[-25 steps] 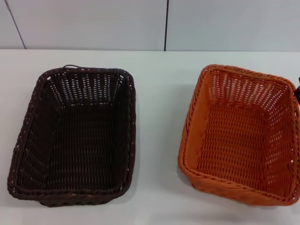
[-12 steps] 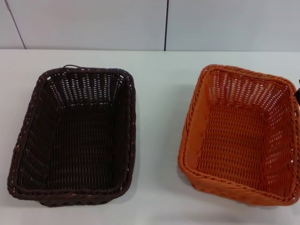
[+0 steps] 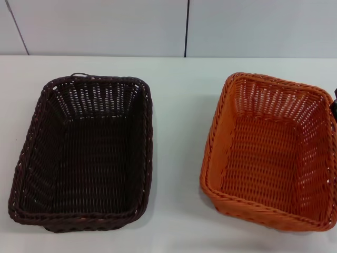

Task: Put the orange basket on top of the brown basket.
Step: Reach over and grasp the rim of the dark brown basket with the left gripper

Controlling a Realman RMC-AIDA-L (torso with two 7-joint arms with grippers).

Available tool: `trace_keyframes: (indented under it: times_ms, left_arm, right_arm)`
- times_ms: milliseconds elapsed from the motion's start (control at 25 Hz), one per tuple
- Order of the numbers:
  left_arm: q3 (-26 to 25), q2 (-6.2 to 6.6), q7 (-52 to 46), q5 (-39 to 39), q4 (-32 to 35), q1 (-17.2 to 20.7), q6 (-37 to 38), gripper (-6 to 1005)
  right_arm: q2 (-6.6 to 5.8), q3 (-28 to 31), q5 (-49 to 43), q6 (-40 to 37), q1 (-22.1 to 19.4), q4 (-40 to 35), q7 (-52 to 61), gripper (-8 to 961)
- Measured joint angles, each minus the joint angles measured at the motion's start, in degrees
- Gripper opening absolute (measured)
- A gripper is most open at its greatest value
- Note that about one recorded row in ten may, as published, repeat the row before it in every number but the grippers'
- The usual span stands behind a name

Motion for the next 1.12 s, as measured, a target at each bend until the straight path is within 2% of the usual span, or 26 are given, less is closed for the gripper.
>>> trace_keyframes:
  times_ms: [1120]
  left_arm:
    - [0.26, -0.01, -0.14, -0.04, -0.05, 0.14, 0.03, 787]
  right_arm:
    - [0.00, -0.12, 0.00, -0.22, 0.03, -0.98, 0.00, 776]
